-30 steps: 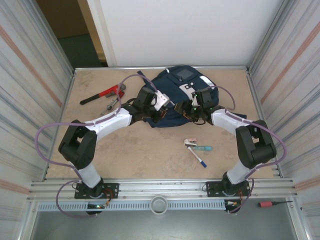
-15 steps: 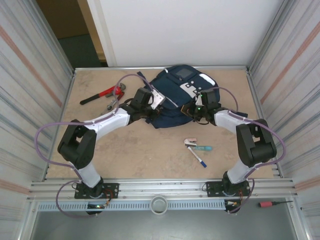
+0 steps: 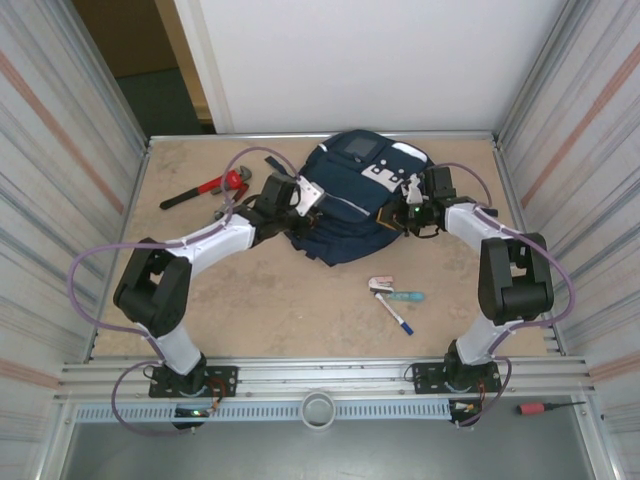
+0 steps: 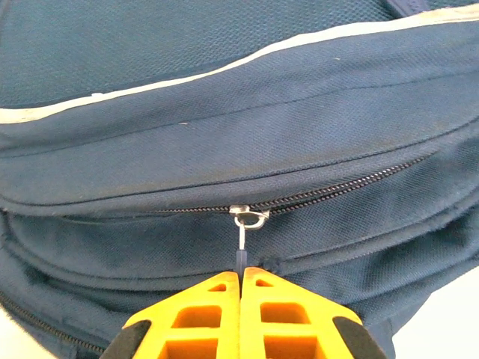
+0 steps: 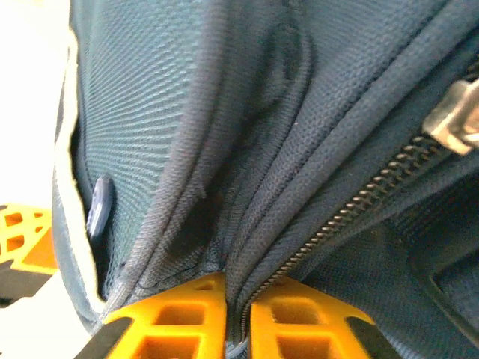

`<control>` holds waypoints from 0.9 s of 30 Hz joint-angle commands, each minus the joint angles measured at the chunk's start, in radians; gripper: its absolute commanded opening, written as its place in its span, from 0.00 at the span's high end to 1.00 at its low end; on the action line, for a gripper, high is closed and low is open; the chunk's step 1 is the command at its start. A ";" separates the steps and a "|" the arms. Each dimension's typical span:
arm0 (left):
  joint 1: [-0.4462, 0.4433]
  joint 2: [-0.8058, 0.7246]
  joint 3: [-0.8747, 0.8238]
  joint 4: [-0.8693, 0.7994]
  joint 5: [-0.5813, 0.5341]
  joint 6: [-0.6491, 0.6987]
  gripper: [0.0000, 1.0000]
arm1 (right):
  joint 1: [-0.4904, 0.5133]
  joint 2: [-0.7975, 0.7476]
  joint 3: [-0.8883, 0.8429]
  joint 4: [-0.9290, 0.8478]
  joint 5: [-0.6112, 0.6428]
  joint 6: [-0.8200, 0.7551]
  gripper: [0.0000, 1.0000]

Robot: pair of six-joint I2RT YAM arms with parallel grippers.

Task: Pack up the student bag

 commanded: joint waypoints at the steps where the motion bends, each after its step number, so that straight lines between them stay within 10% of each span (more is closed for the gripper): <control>1: -0.017 -0.018 -0.026 -0.001 0.032 -0.033 1.00 | -0.025 -0.043 0.014 -0.107 0.102 -0.055 0.75; 14: -0.058 0.027 -0.040 0.027 0.034 -0.049 1.00 | 0.126 -0.162 -0.065 0.024 0.246 0.128 0.51; 24: -0.059 0.034 -0.034 0.017 0.026 -0.039 1.00 | 0.165 -0.054 -0.020 0.076 0.266 0.173 0.55; 27: -0.057 0.044 -0.024 0.000 -0.013 -0.028 1.00 | 0.167 -0.059 -0.031 0.105 0.266 0.186 0.72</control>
